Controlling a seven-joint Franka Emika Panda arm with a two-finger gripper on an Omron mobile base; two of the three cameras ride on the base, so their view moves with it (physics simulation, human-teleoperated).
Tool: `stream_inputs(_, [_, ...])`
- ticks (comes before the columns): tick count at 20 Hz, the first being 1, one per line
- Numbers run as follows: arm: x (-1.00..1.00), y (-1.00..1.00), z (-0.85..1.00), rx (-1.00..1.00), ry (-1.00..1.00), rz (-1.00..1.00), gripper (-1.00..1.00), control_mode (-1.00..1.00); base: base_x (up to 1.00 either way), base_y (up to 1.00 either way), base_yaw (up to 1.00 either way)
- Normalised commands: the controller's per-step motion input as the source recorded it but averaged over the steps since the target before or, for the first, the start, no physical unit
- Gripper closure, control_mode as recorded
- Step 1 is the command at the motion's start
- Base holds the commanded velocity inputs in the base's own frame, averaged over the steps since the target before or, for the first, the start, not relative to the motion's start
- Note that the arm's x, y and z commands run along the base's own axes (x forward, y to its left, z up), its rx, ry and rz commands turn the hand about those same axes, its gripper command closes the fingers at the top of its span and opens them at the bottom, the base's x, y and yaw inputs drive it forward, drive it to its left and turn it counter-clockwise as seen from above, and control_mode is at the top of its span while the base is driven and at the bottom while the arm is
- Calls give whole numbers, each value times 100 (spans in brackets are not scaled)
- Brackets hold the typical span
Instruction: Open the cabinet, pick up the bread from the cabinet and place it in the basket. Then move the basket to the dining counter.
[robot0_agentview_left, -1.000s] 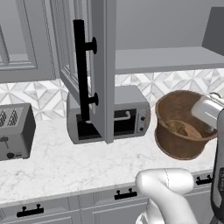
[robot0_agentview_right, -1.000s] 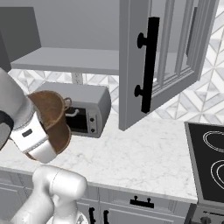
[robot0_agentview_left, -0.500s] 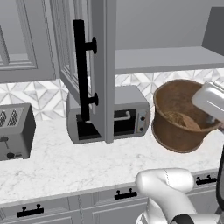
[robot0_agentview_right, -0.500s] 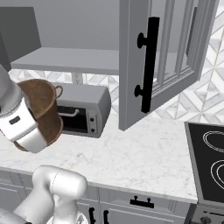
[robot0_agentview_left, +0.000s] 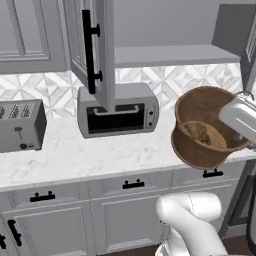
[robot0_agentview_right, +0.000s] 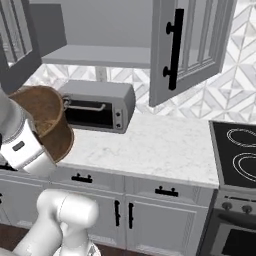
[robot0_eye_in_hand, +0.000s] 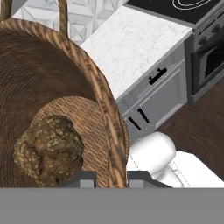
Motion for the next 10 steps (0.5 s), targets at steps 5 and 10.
stream_inputs(5, [0,0,0,0,0,0,100,100,-91,-10,-24])
stream_inputs(10, [0,0,0,0,0,0,100,100,0,0,-100])
